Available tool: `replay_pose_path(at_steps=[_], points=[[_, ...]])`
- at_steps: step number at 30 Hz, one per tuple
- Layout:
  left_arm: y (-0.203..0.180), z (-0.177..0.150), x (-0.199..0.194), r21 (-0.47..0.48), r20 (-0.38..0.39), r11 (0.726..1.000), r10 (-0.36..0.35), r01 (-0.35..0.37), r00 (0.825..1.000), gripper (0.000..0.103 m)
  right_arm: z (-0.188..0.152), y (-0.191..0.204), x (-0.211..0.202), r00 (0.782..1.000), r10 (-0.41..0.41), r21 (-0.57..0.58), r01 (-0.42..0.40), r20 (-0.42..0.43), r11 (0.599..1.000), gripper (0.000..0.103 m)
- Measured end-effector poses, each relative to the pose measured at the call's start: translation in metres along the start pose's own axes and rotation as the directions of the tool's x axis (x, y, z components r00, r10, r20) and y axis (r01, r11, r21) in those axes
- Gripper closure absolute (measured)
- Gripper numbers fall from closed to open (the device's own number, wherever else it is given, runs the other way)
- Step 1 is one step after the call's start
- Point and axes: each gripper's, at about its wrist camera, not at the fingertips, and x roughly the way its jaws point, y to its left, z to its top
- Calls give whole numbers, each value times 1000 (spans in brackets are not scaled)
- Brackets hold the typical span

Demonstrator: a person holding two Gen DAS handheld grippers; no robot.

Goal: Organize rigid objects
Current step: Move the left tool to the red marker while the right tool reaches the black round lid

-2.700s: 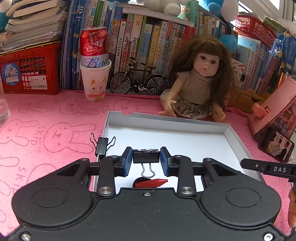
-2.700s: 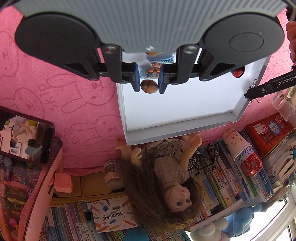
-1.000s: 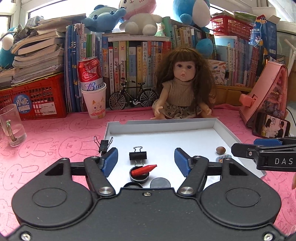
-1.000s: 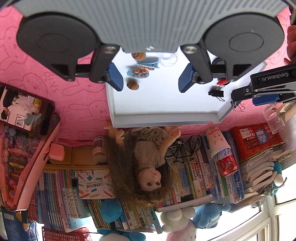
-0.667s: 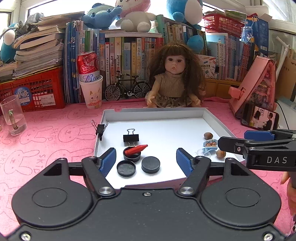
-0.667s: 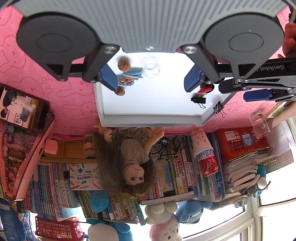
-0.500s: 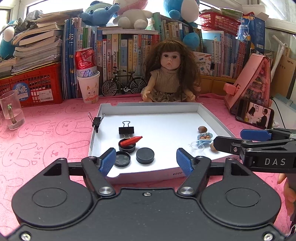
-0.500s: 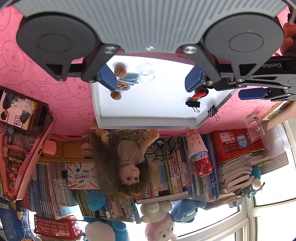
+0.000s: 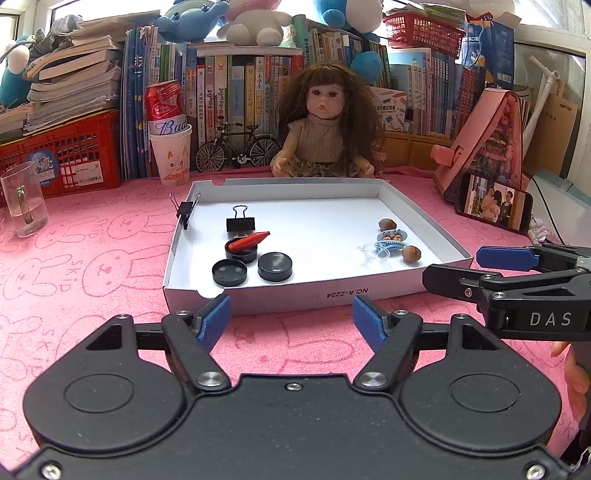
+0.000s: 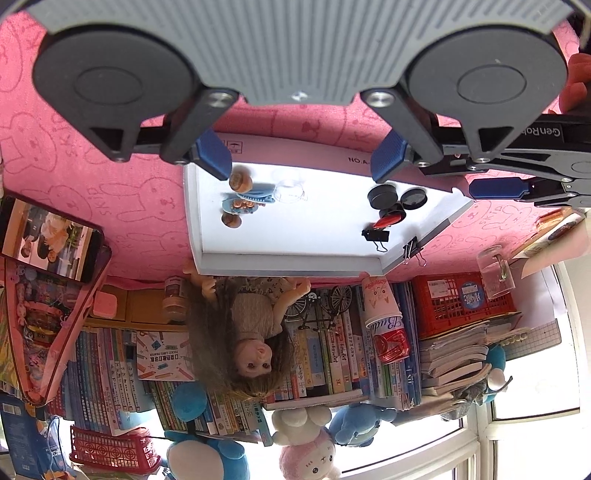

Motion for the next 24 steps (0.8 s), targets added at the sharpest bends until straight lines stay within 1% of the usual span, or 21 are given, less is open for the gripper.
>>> replay_pose_path(at_steps=[5,8,13,18,22,23,24], points=[[-2,-11,-5,17,-5,1000,-2,2,1000,32,-12,5,-10,999,12,-20,-12,42,1000,13],[-1,-17,-6,8,-21,1000,-7,7,1000,32,-20,9,-14,998,18,-45,-15,61,999,12],[1,-30,-10,2,-42,1000,-14,14,999,35,-33,15,-18,998,31,-81,-26,63,996,12],[2,-39,-15,-6,-54,999,-33,33,998,42,-44,19,-20,998,45,-93,-40,52,995,12],[4,-45,-19,-18,-64,999,-37,36,997,48,-56,23,-24,998,33,-123,-28,45,992,12],[5,-47,-20,-21,-67,999,-36,35,997,51,-58,24,-24,999,35,-130,-30,40,991,12],[6,-48,-20,-23,-71,999,-34,32,997,56,-60,24,-25,999,40,-134,-35,36,990,12]])
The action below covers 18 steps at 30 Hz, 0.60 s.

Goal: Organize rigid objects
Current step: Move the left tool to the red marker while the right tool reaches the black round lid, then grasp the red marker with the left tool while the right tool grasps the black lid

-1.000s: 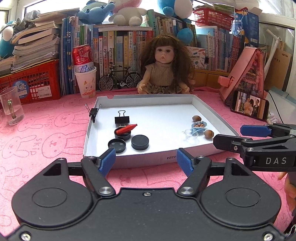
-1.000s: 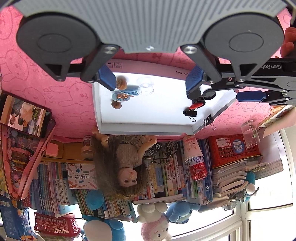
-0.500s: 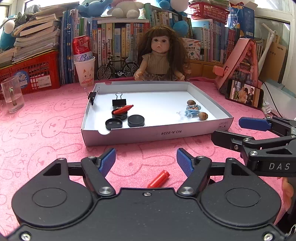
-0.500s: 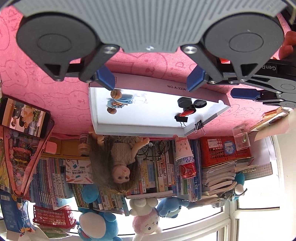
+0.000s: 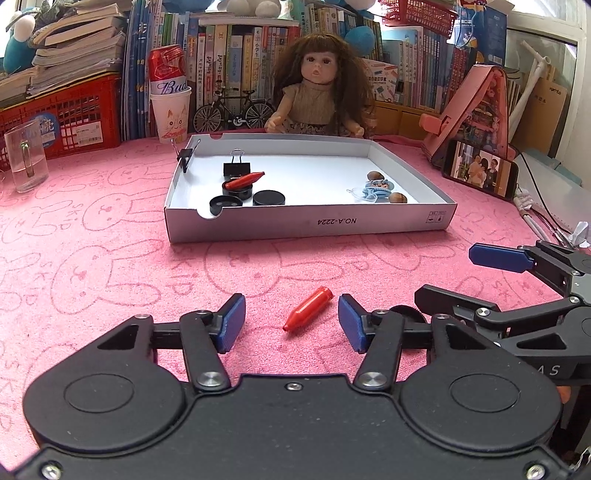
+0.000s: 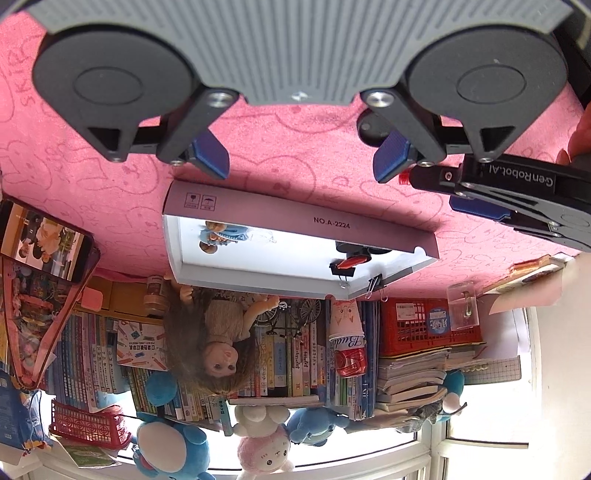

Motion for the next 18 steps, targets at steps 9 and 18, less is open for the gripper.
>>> replay_pose_path(at_steps=[9,18], points=[[8,-6,-4,35,0,998,44,-44,999,66,-8,16,-1,998,59,-47,-60,-20,997,12],[14,-5,-2,28,11,996,85,-86,996,66,-10,30,4,997,61,-75,-65,-53,995,22]])
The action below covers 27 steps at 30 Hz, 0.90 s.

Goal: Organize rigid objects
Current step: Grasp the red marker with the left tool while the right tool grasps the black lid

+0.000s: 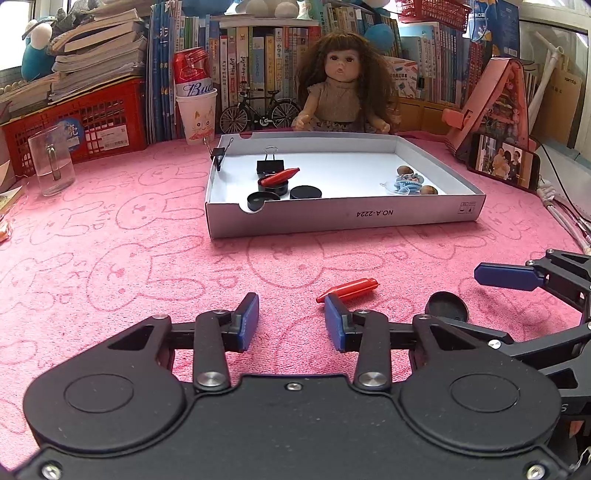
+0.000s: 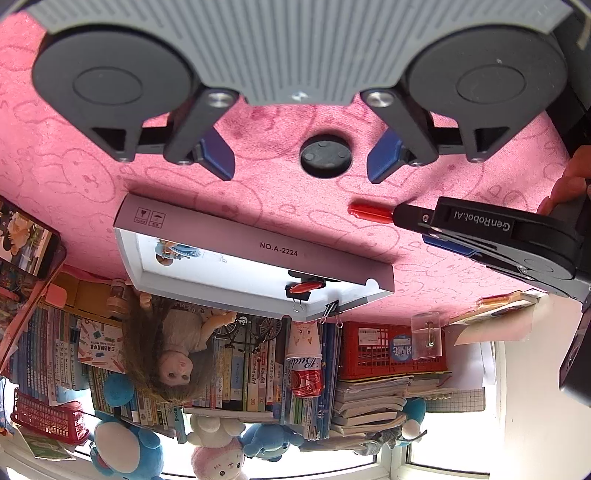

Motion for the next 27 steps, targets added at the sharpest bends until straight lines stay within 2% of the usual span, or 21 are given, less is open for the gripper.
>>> replay_pose_path(at_steps=[4,8,13,21,27], points=[[-2,1,3,2,8,1000,23,-23,1000,66,-3,0,1,1000,18,24,-17,-16,1000,36],[-3,2,3,-14,14,999,29,-29,999,66,-3,2,-1,1000,23,29,-23,-11,999,65],[-8,1,-3,-25,49,999,36,-35,998,61,-4,0,-2,1000,-5,55,5,-1,998,66],[-34,-7,-7,-29,99,999,41,-39,994,46,-4,-14,-4,990,-143,133,140,7,981,66],[-53,-9,1,-49,109,996,78,-73,991,44,-6,-18,-4,979,-205,160,200,13,967,66]])
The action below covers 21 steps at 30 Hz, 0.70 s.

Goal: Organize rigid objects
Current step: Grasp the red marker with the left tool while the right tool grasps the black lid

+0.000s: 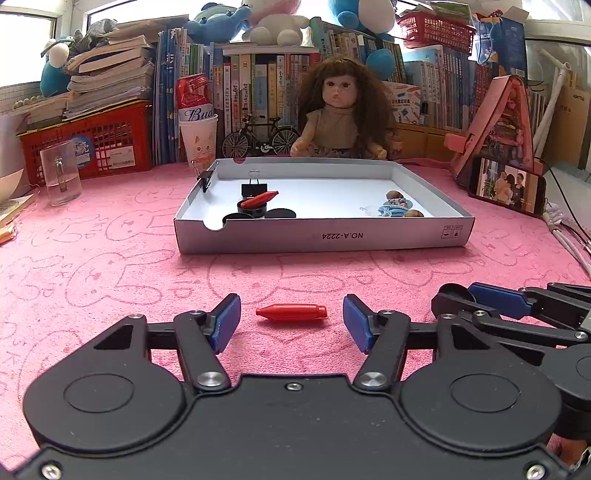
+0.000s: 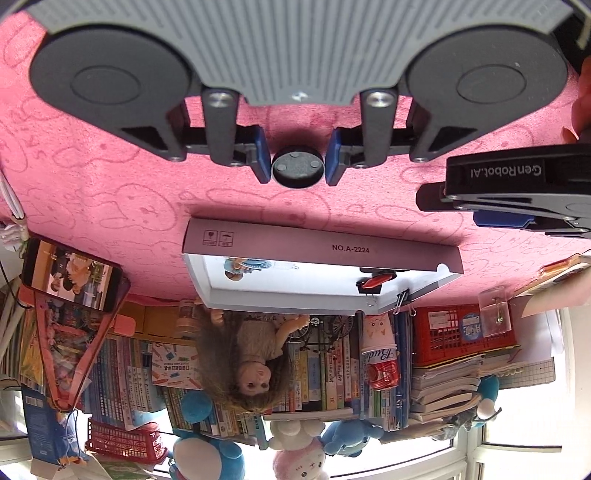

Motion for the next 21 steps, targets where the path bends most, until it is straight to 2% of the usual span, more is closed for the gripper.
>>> replay_pose_path(at_steps=[7,16,21], points=[[-4,-3,9,-2,-15,1000,30,-30,999,45,1,0,2,1000,-29,21,28,4,999,66],[-3,-4,10,-3,-10,999,33,-33,999,46,3,4,4,999,-40,22,40,2,999,65],[-2,-5,9,-2,-3,999,34,-34,999,56,5,10,6,999,-38,12,38,5,999,65]])
